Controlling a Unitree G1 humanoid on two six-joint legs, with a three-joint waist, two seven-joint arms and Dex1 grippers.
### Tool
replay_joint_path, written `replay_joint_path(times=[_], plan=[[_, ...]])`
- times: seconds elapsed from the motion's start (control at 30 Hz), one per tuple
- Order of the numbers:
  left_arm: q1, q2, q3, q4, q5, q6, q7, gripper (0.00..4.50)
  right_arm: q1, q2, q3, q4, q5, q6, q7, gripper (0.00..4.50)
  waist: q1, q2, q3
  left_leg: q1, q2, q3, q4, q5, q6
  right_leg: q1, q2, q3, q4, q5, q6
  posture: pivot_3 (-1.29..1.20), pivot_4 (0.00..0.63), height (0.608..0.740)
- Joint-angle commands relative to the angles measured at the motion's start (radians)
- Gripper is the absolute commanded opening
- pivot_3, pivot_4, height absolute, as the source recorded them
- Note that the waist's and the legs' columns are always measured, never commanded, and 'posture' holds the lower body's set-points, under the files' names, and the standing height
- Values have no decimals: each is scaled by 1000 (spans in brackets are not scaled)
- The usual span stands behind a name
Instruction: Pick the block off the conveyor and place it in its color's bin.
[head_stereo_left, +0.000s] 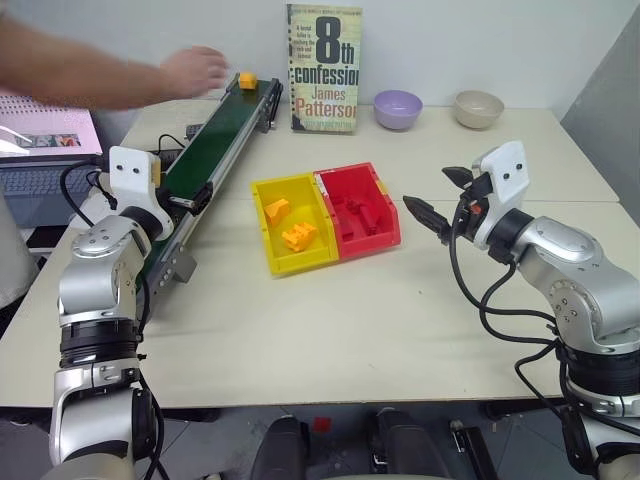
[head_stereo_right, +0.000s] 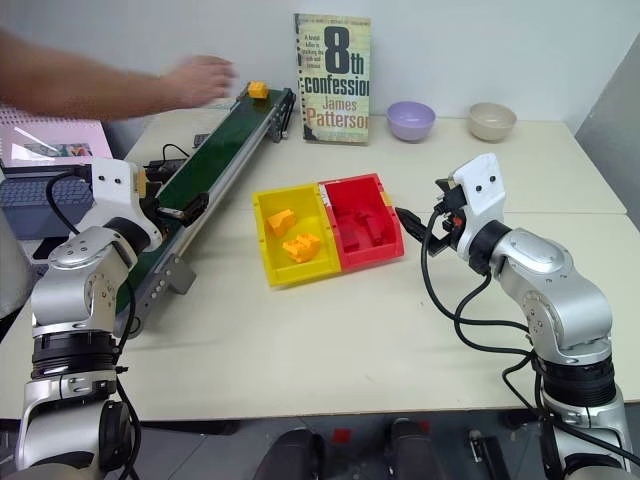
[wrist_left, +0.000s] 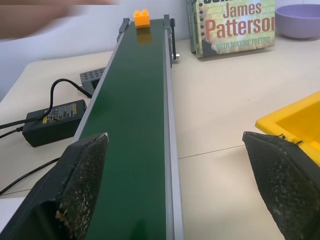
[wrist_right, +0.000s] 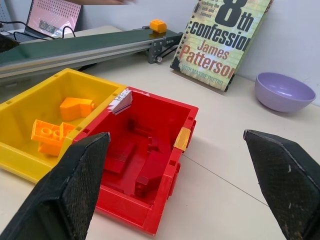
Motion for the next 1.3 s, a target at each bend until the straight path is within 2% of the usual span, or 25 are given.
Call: replay_joint_path(times=[0.03,0.27,0.5,0.67,1.3], plan=[[-7,24,14,-48,-6,4,-11,4471,-12,-6,-30,-23,-6,-15,-2,4500,0,0,0,0,0,0,0,0,0,0,0,0,0,0,0,0,150,740],[-13,8,98,-29,-27,-31,54,4471,-63,-26,-16,22,-4,-53,62,4500,0,0,0,0,0,0,0,0,0,0,0,0,0,0,0,0,150,740],[27,-15,130,-44,-41,-45,76,4471,-162,8,23,46,106,-68,237,4500,-1,0,0,0,0,0,0,0,0,0,0,0,0,0,0,0,150,740],[35,-9,148,-30,-51,-55,82,4471,-196,30,50,41,143,-60,291,4500,-1,0,0,0,0,-1,0,0,0,0,0,-1,0,0,0,0,150,740],[54,-4,148,-15,-44,-66,79,4471,-215,21,77,32,140,-52,337,4500,0,0,0,0,0,0,0,0,0,0,-1,-1,0,0,0,0,150,740]])
